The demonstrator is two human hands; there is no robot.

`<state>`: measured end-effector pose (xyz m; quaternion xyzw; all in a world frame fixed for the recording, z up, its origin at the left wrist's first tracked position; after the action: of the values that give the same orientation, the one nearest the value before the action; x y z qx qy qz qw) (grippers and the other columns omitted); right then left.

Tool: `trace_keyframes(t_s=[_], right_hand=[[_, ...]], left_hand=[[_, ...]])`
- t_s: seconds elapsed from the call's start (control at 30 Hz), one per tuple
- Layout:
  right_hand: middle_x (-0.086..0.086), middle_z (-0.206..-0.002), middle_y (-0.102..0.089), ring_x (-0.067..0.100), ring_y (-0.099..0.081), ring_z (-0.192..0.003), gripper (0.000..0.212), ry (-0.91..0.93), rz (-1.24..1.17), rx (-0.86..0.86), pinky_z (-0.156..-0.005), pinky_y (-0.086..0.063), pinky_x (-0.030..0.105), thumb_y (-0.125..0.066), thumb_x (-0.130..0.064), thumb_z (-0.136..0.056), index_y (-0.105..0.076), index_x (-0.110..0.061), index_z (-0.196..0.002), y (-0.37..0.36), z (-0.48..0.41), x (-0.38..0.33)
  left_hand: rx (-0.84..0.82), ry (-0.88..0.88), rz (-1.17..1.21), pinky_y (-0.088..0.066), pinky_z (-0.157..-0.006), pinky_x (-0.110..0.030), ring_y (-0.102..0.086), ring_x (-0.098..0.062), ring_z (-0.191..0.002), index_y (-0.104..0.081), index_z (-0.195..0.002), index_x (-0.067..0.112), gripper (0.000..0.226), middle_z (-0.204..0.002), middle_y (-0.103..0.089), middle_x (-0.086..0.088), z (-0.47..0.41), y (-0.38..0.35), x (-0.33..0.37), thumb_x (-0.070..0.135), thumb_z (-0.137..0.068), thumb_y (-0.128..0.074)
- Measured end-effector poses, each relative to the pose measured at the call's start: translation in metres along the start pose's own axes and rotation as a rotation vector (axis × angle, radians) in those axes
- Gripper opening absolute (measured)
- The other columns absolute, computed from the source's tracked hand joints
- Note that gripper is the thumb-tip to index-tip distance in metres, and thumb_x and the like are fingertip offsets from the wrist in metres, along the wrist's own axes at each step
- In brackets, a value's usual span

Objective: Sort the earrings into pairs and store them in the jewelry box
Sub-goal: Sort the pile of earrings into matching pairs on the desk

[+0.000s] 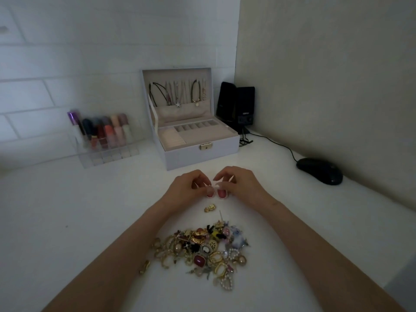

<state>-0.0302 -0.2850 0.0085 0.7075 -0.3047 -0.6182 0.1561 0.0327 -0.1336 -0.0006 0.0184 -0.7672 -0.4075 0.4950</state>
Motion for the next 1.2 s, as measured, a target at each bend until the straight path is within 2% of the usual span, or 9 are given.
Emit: trace_keyframes(t_s=[0.13, 0.3, 0.4, 0.53, 0.63, 0.7, 0.9, 1.03, 1.2], right_hand=[[-0.003, -0.076, -0.059, 0.001, -0.056, -0.063, 0.024, -0.023, 0.002, -0.084, -0.060, -0.043, 0.005, -0.073, -0.004, -0.074, -0.067, -0.011, -0.096, 0.002, 0.001, 0.003], [0.000, -0.088, -0.058, 0.009, -0.056, -0.073, 0.023, -0.005, 0.098, 0.050, -0.072, -0.046, 0.024, -0.076, -0.012, -0.072, -0.067, -0.018, -0.092, 0.005, 0.003, -0.002], [-0.004, -0.082, -0.057, 0.008, -0.052, -0.069, 0.017, 0.067, 0.136, 0.132, -0.070, -0.045, 0.024, -0.076, -0.013, -0.073, -0.066, -0.025, -0.081, 0.014, 0.013, -0.023], [-0.005, -0.077, -0.058, 0.005, -0.048, -0.067, 0.011, 0.147, 0.124, -0.185, -0.066, -0.040, 0.020, -0.078, -0.018, -0.071, -0.071, -0.024, -0.076, 0.002, 0.040, -0.052], [-0.001, -0.086, -0.059, 0.011, -0.050, -0.079, 0.017, 0.216, 0.232, -0.421, -0.073, -0.041, 0.025, -0.076, -0.028, -0.072, -0.074, -0.028, -0.089, -0.014, 0.058, -0.063], [-0.001, -0.091, -0.057, 0.013, -0.049, -0.084, 0.025, 0.229, 0.319, -0.470, -0.078, -0.041, 0.029, -0.075, -0.035, -0.073, -0.072, -0.032, -0.097, -0.020, 0.061, -0.063], [-0.002, -0.093, -0.064, 0.013, -0.051, -0.085, 0.016, 0.230, 0.294, -0.400, -0.078, -0.046, 0.031, -0.070, -0.036, -0.078, -0.072, -0.034, -0.094, -0.023, 0.058, -0.051], [-0.005, -0.083, -0.068, 0.005, -0.053, -0.072, 0.011, 0.201, 0.092, -0.272, -0.063, -0.038, 0.010, -0.071, -0.019, -0.080, -0.074, -0.020, -0.091, -0.013, 0.057, -0.047], [-0.010, -0.076, -0.063, -0.003, -0.053, -0.065, 0.006, 0.171, 0.024, -0.241, -0.061, -0.038, 0.009, -0.072, -0.013, -0.079, -0.071, -0.015, -0.085, -0.007, 0.059, -0.041]], left_hand=[[-0.039, -0.013, -0.019, -0.041, -0.065, -0.017, -0.051, -0.003, -0.069, -0.064, -0.093, 0.021, 0.020, -0.080, -0.061, 0.010, 0.002, 0.001, 0.003, 0.026, -0.077, -0.073], [-0.028, 0.012, 0.013, -0.041, -0.065, -0.014, -0.054, -0.007, -0.076, -0.060, -0.101, 0.022, 0.030, -0.089, -0.060, 0.009, 0.005, 0.005, 0.007, 0.030, -0.076, -0.074], [0.043, 0.029, 0.009, -0.041, -0.064, -0.014, -0.055, -0.009, -0.075, -0.059, -0.090, 0.019, 0.022, -0.086, -0.061, 0.005, 0.011, 0.021, 0.013, 0.029, -0.077, -0.073], [-0.171, -0.025, -0.026, -0.041, -0.059, -0.012, -0.050, -0.001, -0.060, -0.057, -0.073, 0.020, 0.016, -0.072, -0.059, 0.005, 0.031, 0.039, 0.027, 0.023, -0.077, -0.072], [-0.421, -0.035, -0.052, -0.043, -0.062, -0.009, -0.054, 0.003, -0.064, -0.060, -0.078, 0.020, 0.012, -0.076, -0.062, 0.006, 0.050, 0.042, 0.029, 0.014, -0.080, -0.070], [-0.492, -0.027, -0.073, -0.043, -0.065, -0.009, -0.056, 0.003, -0.067, -0.062, -0.082, 0.018, 0.011, -0.078, -0.063, 0.008, 0.058, 0.043, 0.028, 0.011, -0.080, -0.070], [-0.482, -0.012, -0.128, -0.042, -0.063, -0.014, -0.052, -0.002, -0.066, -0.057, -0.073, 0.024, 0.017, -0.075, -0.061, 0.006, 0.070, 0.044, 0.032, 0.027, -0.076, -0.074], [-0.507, 0.007, -0.226, -0.043, -0.072, -0.023, -0.051, -0.007, -0.077, -0.057, -0.082, 0.027, 0.025, -0.086, -0.060, 0.005, 0.075, 0.036, 0.038, 0.040, -0.071, -0.075], [-0.532, -0.056, -0.333, -0.041, -0.076, -0.018, -0.047, -0.001, -0.082, -0.055, -0.083, 0.034, 0.020, -0.090, -0.050, 0.012, 0.076, 0.023, 0.042, 0.040, -0.074, -0.072]])
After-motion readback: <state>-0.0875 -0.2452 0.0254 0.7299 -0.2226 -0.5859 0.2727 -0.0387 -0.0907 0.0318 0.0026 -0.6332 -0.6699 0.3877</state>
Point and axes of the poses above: each hand's wrist, its own z-axis away from the middle knuckle, its own y-axis out of the back of the hand, x = y × z, the point moved 3 cm from there along -z, towards the middle knuckle
